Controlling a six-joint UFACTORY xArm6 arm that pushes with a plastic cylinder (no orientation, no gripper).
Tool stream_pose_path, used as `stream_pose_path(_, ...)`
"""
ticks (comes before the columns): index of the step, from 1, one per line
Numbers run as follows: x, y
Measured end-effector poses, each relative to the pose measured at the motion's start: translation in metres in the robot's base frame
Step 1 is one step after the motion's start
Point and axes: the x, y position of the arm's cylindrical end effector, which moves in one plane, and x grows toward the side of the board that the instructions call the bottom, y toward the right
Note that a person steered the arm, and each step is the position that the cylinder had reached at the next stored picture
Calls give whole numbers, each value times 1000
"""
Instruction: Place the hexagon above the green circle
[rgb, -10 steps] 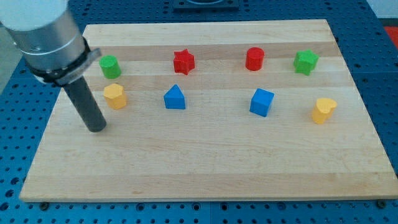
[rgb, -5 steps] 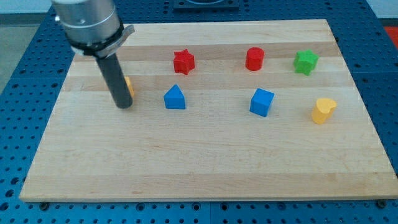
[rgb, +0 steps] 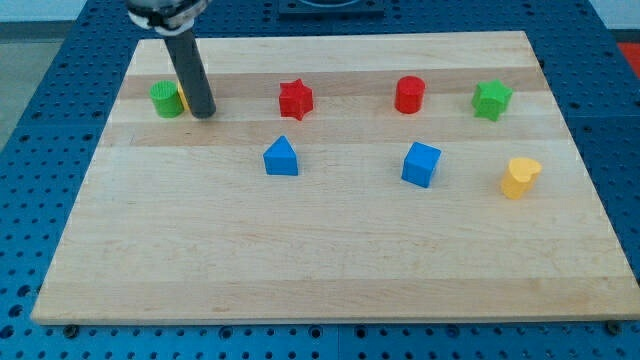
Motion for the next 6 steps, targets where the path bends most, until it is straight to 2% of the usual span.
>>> stream_pose_path(2,-67,-21)
stream_pose_path(4,-51,-22)
stream_pose_path(6,-73,-64)
